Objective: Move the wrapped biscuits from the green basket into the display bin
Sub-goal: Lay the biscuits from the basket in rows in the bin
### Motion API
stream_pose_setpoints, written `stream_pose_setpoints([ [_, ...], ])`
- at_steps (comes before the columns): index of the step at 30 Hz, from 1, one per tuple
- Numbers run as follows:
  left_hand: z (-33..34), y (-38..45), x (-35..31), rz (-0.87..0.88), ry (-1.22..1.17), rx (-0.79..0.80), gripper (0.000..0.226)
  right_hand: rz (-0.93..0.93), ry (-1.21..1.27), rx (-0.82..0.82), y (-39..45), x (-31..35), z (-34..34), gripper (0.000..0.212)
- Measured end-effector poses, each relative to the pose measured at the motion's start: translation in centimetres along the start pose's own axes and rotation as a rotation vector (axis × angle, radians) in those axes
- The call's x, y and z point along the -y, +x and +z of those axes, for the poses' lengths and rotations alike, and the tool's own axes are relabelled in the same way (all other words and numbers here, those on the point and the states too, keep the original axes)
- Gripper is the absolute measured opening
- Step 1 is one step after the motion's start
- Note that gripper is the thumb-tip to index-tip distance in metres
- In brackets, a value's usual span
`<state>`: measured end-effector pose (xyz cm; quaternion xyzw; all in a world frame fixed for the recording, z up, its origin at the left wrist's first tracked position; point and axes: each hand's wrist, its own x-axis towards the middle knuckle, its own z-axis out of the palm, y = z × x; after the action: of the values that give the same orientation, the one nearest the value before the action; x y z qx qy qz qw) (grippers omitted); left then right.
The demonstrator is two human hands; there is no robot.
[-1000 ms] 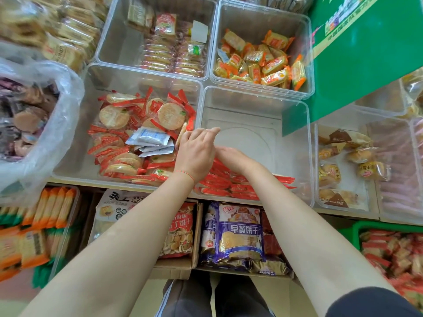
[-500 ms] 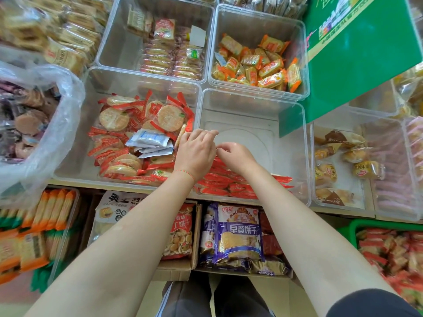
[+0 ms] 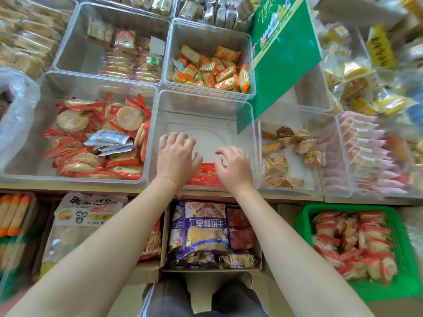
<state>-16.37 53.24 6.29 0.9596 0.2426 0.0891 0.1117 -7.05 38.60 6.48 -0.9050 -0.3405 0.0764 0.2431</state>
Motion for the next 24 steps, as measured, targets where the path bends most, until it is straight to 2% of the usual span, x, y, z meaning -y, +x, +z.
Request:
stream_pose_setpoints([
  [2, -0.4, -1.4, -4.3, 0.034, -0.044, -0.066, 0.032, 0.025, -0.007, -0.136, -2.3, -2.0, -2.1, 0.021],
  [5, 0.0, -3.2, -11.4, 0.076, -0.169, -0.021, 0.034, 0.099, 0.018, -0.234, -5.6, -6.4, -5.4, 0.017],
  [10, 3.8, -5.3, -23.5, 0.241, -0.267, 0.059, 0.036, 0.227, 0.065, -0.267, -10.7, -17.2, -9.9, 0.018],
  [14, 8.7, -6.5, -33.3, 0.231, -0.198, 0.247, 0.037, 0.327, 0.080, -0.265, -14.9, -28.5, -13.2, 0.014],
  [16, 11.4, -6.8, -38.2, 0.173, -0.199, 0.357, 0.039, 0.414, 0.059, -0.164, -16.9, -34.7, -15.0, 0.011],
  [19, 15.5, -7.3, -44.6, 0.101, -0.193, 0.624, 0.028, 0.574, 0.008, 0.140, -19.5, -43.2, -17.5, 0.015],
  [20, 16.6, -7.4, -46.4, 0.075, -0.194, 0.737, 0.025, 0.604, -0.031, 0.249, -20.2, -45.5, -18.1, 0.020],
  [22, 18.6, -7.9, -49.1, 0.018, -0.194, 0.902, 0.026, 0.601, -0.125, 0.436, -21.3, -49.7, -18.7, 0.043],
  [24, 19.9, -8.3, -50.2, -0.037, -0.199, 0.939, 0.028, 0.586, -0.175, 0.560, -22.0, -52.0, -18.5, 0.058],
])
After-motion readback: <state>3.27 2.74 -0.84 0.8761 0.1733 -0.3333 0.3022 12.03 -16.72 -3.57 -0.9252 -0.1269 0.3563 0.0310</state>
